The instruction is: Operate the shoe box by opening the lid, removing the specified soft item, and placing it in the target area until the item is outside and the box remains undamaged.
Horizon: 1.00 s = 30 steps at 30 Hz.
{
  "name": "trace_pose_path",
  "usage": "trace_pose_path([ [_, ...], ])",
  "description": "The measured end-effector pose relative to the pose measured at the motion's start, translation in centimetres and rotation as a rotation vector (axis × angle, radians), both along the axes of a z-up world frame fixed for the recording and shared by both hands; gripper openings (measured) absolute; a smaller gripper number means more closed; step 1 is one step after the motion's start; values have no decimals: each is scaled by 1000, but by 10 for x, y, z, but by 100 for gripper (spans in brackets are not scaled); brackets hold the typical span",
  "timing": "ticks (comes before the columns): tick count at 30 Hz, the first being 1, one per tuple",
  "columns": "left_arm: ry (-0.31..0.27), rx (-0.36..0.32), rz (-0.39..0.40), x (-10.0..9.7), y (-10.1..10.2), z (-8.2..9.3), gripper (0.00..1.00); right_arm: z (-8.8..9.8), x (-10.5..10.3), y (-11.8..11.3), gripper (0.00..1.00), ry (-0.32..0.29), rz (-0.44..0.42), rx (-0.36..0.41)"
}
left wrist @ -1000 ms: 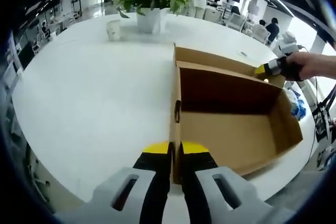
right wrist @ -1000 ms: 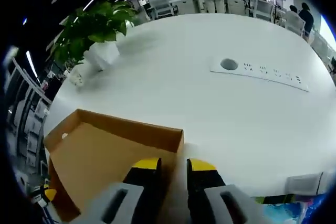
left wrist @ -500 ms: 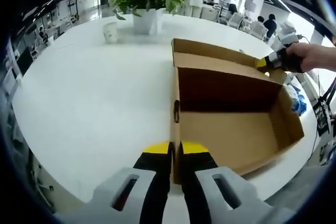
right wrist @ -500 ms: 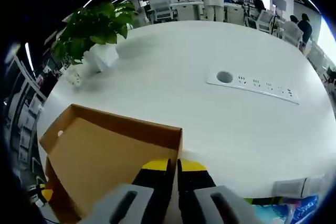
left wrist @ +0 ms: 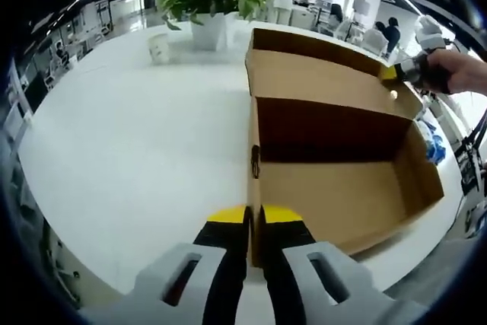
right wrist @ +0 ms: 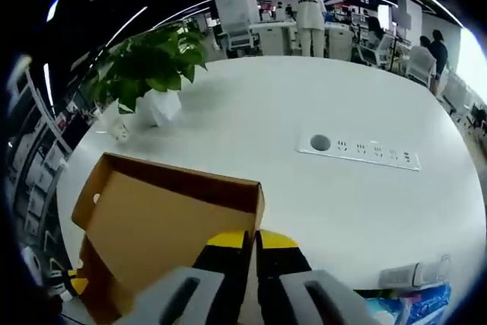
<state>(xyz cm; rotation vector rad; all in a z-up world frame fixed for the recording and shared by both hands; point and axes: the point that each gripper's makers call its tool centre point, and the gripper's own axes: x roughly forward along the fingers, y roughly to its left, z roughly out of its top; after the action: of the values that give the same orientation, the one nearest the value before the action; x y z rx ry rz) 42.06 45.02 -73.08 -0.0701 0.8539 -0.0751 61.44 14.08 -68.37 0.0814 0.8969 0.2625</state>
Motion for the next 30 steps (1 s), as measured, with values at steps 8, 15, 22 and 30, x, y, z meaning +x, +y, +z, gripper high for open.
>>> trace_pose_path([
  [8, 1, 5, 1, 0, 0, 0, 4, 23, -4, 1, 0, -58, 18, 2],
  [15, 4, 7, 4, 1, -1, 0, 4, 40, -5, 2, 0, -101, 31, 2],
  [22, 3, 5, 14, 2, -3, 0, 4, 56, -10, 5, 0, -147, 48, -2],
  [30, 3, 0, 27, 3, -3, 0, 4, 69, -17, 7, 0, -190, 67, -10],
])
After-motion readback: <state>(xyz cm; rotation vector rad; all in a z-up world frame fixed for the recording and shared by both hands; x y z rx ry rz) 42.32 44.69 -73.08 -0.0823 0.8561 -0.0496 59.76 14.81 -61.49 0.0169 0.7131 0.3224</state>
